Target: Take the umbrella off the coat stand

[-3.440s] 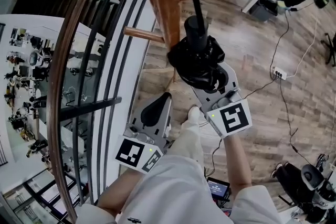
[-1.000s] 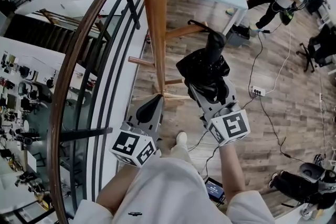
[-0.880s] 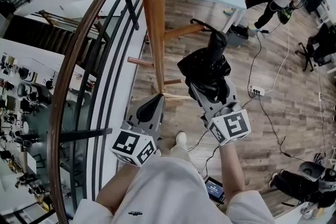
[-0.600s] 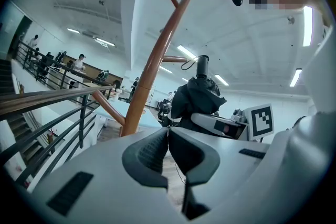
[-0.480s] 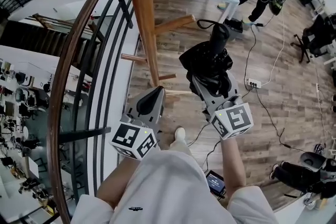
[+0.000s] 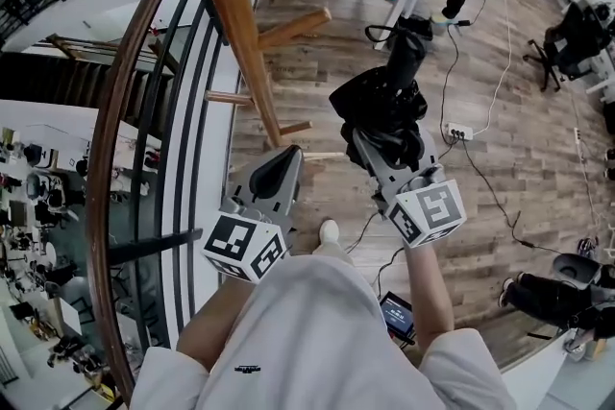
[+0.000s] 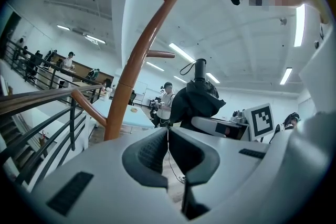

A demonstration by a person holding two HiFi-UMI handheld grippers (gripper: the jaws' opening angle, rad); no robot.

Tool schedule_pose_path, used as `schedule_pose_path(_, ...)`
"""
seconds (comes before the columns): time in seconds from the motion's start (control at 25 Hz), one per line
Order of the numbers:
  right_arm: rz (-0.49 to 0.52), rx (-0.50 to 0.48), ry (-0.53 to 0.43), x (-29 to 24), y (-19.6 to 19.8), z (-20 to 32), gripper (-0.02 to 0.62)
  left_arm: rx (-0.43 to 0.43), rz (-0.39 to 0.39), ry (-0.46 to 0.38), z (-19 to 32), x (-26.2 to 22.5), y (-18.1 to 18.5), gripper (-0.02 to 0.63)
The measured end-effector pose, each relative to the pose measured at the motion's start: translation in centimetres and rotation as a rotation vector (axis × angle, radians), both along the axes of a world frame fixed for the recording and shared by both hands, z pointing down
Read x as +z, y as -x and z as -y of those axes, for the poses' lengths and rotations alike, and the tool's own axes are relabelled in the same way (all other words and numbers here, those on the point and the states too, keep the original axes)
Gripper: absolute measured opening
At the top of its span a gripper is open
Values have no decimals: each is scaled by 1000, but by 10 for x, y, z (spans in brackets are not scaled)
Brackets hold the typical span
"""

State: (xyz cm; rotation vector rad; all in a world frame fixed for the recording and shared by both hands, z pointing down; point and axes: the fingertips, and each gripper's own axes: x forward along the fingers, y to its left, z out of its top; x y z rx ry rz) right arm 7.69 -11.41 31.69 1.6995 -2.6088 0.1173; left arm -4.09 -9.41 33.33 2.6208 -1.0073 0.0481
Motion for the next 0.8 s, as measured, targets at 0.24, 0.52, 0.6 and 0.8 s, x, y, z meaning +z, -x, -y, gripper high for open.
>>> schedule_pose_path(0.24,13,4,2,2,-4,-10,275,24,-5,3,0,2,-6,23)
schedule_pose_path(0.52,10,-1,0,0,-4,-31,275,66,7,-34,-5,-11,-7,23)
schedule_pose_path(0.6,20,1,7,0,-4,-35,275,81,21,-38,-4,-14,-7,24)
schedule_pose_path(0.8,31,0,26,5,-8,-50,275,89,24,-30,-6,-16,-7,24)
